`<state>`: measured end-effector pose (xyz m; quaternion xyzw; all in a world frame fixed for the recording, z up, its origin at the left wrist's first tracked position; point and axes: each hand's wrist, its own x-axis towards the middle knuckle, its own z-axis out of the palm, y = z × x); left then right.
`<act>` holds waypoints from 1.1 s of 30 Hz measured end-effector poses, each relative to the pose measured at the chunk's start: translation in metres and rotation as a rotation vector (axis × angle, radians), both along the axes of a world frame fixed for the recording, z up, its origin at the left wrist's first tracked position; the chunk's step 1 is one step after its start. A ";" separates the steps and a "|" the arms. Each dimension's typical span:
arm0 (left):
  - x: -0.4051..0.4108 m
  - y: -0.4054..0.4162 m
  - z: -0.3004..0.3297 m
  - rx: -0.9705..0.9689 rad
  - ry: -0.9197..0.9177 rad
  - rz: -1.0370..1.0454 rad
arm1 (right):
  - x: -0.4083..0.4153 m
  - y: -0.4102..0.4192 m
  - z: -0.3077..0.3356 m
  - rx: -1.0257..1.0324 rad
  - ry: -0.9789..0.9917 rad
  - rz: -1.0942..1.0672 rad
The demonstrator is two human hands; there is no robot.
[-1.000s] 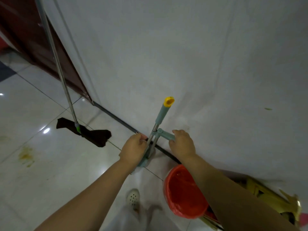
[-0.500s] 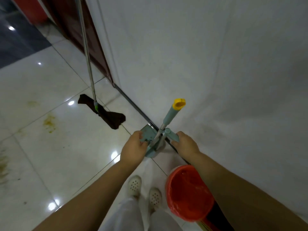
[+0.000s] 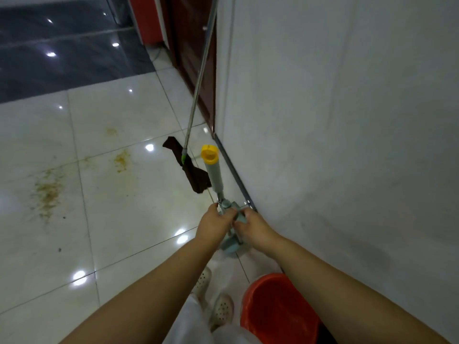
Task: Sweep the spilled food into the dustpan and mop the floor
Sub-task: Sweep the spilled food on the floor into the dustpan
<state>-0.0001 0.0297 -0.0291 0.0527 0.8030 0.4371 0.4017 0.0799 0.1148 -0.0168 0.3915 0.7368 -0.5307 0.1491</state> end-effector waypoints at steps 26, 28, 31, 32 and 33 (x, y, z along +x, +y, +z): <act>-0.046 -0.204 0.020 0.123 -0.292 0.432 | -0.155 -0.135 0.061 -0.471 -0.224 0.051; -0.054 -0.225 0.020 0.112 -0.257 0.396 | -0.172 -0.156 0.065 -0.557 -0.320 0.137; -0.065 -0.260 0.021 0.089 -0.152 0.333 | -0.192 -0.197 0.072 -0.655 -0.418 0.188; -0.068 -0.271 0.021 0.085 -0.117 0.331 | -0.198 -0.212 0.074 -0.671 -0.439 0.178; -0.071 -0.282 0.022 0.084 -0.097 0.343 | -0.204 -0.227 0.076 -0.673 -0.457 0.167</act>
